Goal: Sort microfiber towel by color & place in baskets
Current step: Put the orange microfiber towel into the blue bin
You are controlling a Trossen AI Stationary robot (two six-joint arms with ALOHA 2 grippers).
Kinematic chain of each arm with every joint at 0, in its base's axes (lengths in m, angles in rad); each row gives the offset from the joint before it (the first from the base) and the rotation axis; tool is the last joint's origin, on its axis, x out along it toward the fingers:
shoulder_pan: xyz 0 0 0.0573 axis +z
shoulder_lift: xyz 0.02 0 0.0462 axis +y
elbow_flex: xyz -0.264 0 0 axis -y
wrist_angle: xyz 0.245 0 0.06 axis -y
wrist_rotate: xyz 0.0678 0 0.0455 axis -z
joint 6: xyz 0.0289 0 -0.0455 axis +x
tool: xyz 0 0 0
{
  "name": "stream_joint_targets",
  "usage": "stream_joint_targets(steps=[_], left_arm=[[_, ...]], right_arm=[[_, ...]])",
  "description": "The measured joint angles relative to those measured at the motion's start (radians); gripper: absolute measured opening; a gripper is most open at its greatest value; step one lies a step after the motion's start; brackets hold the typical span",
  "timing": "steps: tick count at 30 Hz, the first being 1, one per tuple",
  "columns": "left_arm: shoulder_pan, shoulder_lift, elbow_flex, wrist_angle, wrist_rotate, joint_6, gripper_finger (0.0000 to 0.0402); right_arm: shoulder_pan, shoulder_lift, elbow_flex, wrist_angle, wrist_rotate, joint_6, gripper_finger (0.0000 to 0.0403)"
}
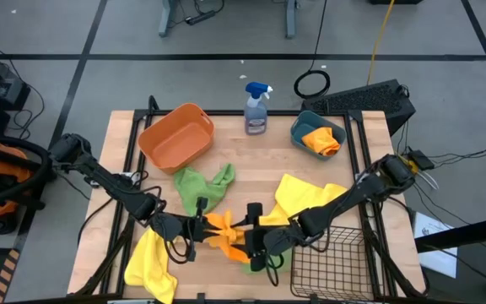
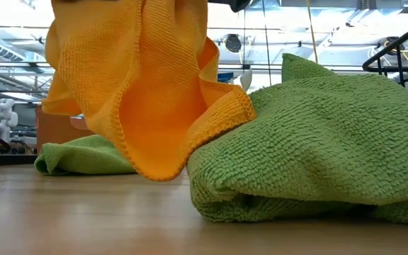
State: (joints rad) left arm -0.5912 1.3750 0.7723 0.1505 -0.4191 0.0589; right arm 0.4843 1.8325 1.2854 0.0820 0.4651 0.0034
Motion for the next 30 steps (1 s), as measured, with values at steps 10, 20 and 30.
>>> stream_joint_targets(steps=[10, 20, 30], left_arm=[[0.002, 0.000, 0.000, 0.051, 0.000, 0.045, 0.0015], [0.002, 0.000, 0.001, 0.079, 0.052, 0.059, 0.0015], [0.002, 0.000, 0.001, 0.169, 0.042, -0.001, 0.0072]], right_arm=[[-0.053, 0.071, 0.000, 0.053, -0.039, 0.067, 0.0267], [-0.066, 0.100, -0.001, 0.128, -0.075, 0.000, 0.0140], [-0.065, 0.099, 0.000, 0.145, -0.072, -0.042, 0.0020]])
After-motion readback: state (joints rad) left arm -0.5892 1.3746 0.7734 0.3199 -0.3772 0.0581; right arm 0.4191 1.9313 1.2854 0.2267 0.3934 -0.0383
